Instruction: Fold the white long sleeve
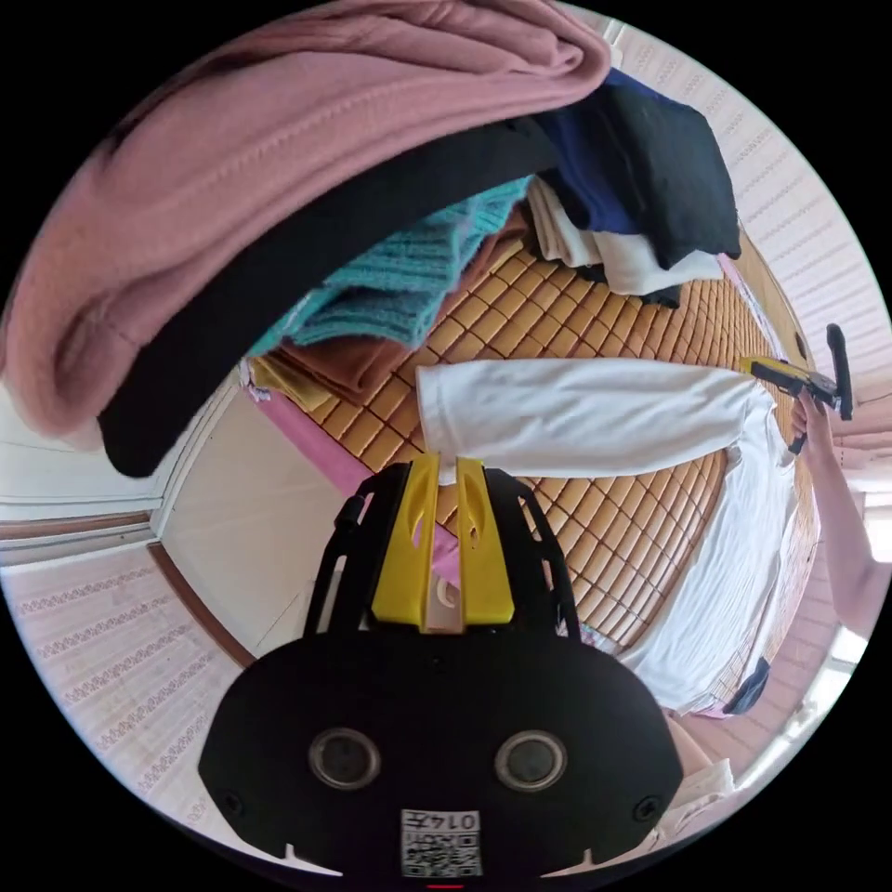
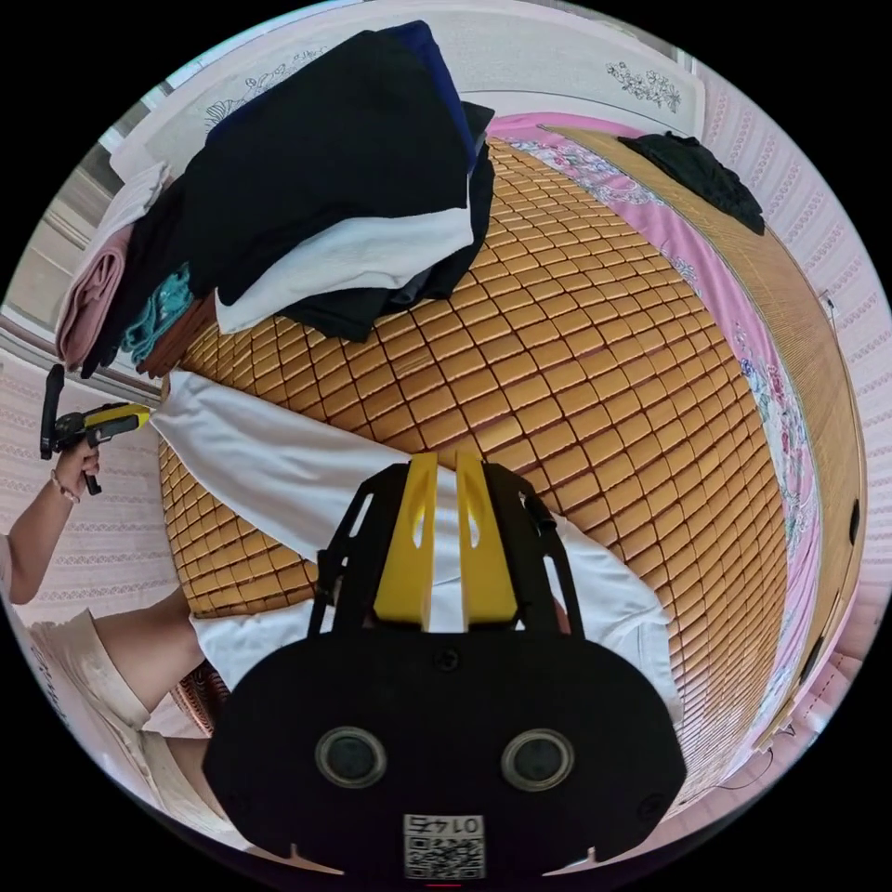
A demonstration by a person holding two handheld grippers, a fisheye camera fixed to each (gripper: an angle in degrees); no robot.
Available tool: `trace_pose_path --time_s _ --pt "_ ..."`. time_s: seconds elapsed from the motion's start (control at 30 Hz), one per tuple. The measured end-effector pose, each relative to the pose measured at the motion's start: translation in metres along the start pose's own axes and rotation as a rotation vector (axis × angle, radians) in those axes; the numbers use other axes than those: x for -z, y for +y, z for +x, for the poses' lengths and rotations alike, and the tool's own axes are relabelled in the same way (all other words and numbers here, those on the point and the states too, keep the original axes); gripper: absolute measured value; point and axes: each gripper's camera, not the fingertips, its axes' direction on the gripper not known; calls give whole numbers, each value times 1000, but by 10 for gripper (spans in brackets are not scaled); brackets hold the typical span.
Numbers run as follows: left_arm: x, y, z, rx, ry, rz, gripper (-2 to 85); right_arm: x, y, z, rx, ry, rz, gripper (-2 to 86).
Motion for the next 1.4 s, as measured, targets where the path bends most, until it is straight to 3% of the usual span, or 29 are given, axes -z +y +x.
trace_pose_path --time_s 0.1,0.2,0.3,0.57,0.67,0.77,1.0,1.17,1.4 --pt "-2 -12 12 -42 5 63 7 5 8 0 -21 51 -41 -6" --pt "-31 -30 25 -96 -51 13 1 -11 6 5 -29 67 -141 -9" --pt "-57 -37 26 -119 -111 -36 -7 1 -1 14 -81 67 -113 -9" --pt "-39 -22 35 -103 -153 42 -6 68 14 40 -162 -26 10 11" --pt "-4 7 67 -230 -167 129 -8 131 64 42 -201 6 141 35" --pt "-4 43 114 -428 -9 67 -9 170 150 37 -303 62 156 28" --pt "-66 125 227 -774 278 -239 -8 160 405 -24 -753 35 -369 2" --pt "-84 166 263 -997 94 -247 -7 160 488 -82 -867 -87 -460 2" --pt "-101 175 255 -986 28 -278 -7 169 531 -114 -897 -111 -425 -9"
